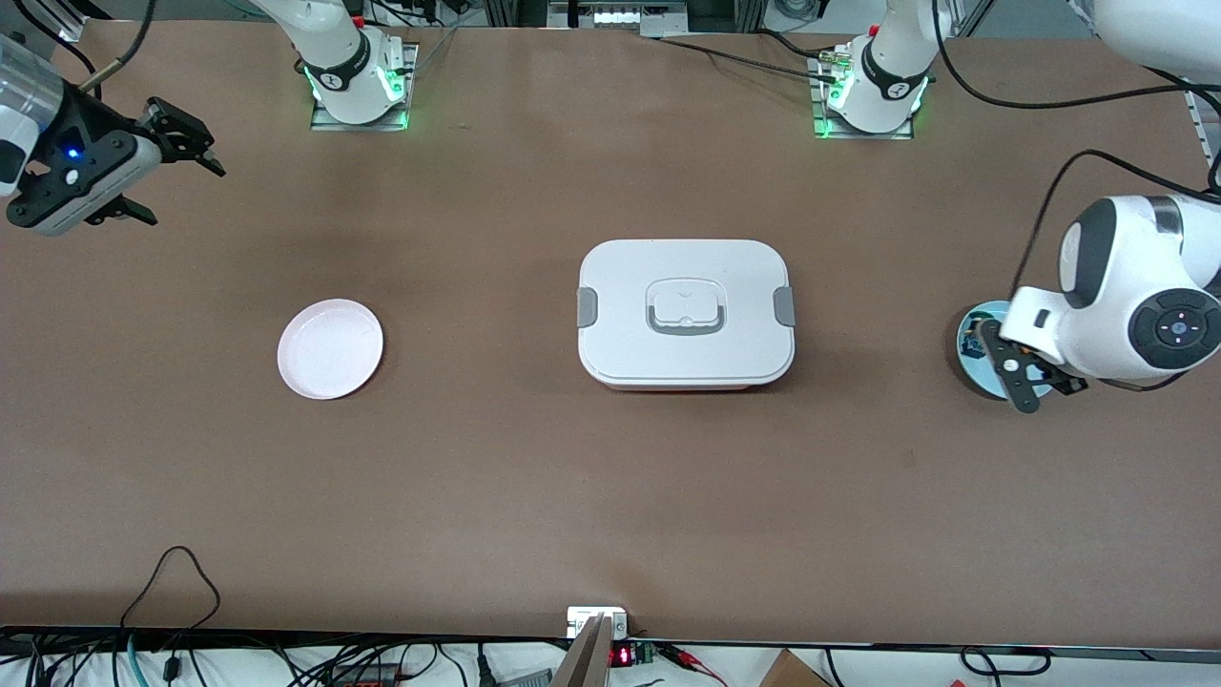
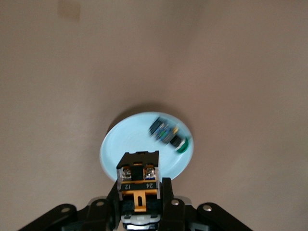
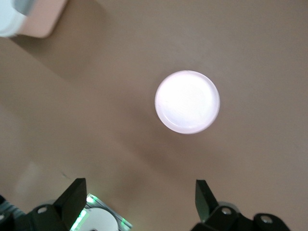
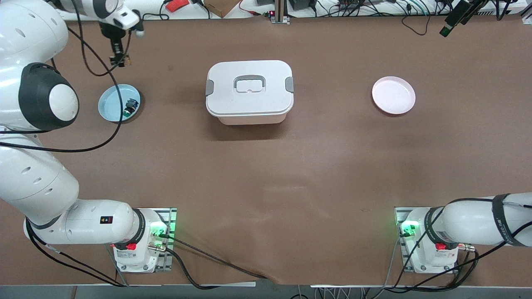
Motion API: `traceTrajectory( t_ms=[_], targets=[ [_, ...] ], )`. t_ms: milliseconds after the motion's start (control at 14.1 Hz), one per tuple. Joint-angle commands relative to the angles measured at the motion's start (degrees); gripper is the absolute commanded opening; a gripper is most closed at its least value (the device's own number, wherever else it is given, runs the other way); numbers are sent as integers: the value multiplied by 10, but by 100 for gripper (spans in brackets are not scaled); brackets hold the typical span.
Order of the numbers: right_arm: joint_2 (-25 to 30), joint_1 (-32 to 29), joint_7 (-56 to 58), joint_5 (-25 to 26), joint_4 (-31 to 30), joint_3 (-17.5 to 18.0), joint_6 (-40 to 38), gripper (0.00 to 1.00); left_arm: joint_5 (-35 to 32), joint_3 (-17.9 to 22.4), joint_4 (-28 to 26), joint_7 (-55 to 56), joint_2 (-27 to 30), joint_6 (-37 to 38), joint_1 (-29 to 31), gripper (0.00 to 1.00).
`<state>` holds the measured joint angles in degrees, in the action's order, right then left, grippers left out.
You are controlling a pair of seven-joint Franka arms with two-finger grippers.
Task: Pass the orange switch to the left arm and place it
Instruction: 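Carry the orange switch with the left gripper to the blue plate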
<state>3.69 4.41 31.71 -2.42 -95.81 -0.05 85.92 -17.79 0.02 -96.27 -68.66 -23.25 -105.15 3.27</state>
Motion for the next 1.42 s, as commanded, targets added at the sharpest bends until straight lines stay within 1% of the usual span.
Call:
traceTrajectory(
  t_ms=[0, 142, 213, 356, 427, 498, 640, 711, 925, 996, 1138, 1209, 1281, 1352],
  targets=[
    [-6, -4, -16, 28, 11, -5, -4, 100, -29, -7, -58, -83, 10, -74, 39, 1],
    [-17, -12, -34, 25, 12, -6, 20, 100, -29, -8, -96, -162, 9, -139, 63, 1],
    [-18, -13, -71, 27, 11, -6, 38, 100, -29, -8, -113, -187, 7, -170, 75, 1],
    [-33, -5, -142, 37, 8, -4, 65, 100, -29, -8, -121, -215, -19, -189, 95, 1],
    [-35, -4, -169, 53, 7, 0, 69, 100, -29, -9, -122, -226, -30, -202, 103, 1],
    [-36, -4, -172, 58, 7, 1, 69, 100, -29, -9, -128, -242, -37, -215, 110, 1],
    [-38, -4, -173, 56, 8, 1, 67, 100, -29, -9, -160, -266, -36, -250, 121, 1],
    [-38, -5, -175, 54, 8, 1, 69, 100, -29, -10, -179, -268, -35, -260, 125, 1],
    [-39, -5, -182, 52, 7, 1, 67, 100, -29, -12, -221, -270, -36, -327, 144, 1],
    [-39, -5, -182, 46, 8, 1, 68, 100, -29, -12, -222, -270, -36, -329, 147, 2],
    [-34, -6, -183, -7, 8, 0, 68, 100, -29, -13, -228, -277, -36, -329, 153, 3],
    [-35, -11, -181, -22, 6, -3, 66, 100, -29, -13, -232, -284, -36, -331, 154, 6],
    [-35, -8, -181, -23, 6, -3, 66, 100, -29, -13, -231, -285, -37, -332, 154, 20],
    [-34, -5, -180, -18, 6, 0, 66, 100, -29, -13, -231, -288, -37, -333, 154, 75]
  ],
)
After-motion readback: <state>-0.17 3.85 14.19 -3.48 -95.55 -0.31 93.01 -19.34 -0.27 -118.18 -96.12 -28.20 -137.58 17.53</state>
